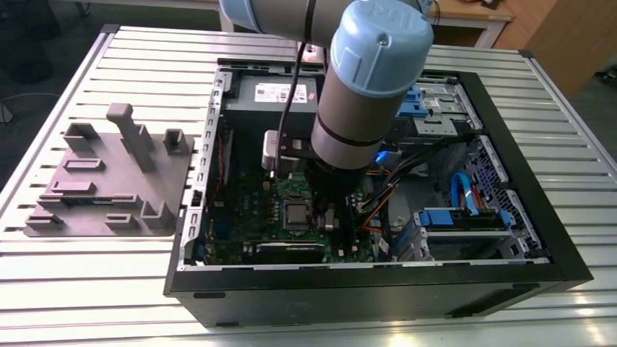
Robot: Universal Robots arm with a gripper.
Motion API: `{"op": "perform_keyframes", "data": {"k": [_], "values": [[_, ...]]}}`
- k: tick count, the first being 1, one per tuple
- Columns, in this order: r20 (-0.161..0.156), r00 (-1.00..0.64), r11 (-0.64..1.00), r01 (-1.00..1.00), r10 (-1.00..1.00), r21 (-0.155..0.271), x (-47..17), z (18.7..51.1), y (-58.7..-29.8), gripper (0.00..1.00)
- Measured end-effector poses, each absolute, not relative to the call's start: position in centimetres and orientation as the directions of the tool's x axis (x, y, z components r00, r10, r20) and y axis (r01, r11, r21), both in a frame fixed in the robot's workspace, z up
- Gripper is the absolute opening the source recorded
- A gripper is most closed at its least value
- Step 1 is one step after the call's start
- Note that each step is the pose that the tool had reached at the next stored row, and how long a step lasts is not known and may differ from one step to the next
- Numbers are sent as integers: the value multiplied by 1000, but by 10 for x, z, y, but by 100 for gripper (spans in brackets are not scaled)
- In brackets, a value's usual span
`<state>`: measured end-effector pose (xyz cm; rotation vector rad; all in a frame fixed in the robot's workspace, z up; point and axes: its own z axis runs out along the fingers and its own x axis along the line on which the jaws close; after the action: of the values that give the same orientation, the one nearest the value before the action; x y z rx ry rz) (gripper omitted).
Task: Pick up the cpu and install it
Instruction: 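Install the first cpu locking lever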
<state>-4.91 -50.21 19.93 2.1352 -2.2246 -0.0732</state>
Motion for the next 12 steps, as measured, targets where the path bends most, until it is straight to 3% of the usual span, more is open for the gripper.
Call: {"op": "perform_keyframes", "data": {"k": [12], "values": [[6, -36, 37, -997, -999, 74, -48, 191, -503, 10]]}}
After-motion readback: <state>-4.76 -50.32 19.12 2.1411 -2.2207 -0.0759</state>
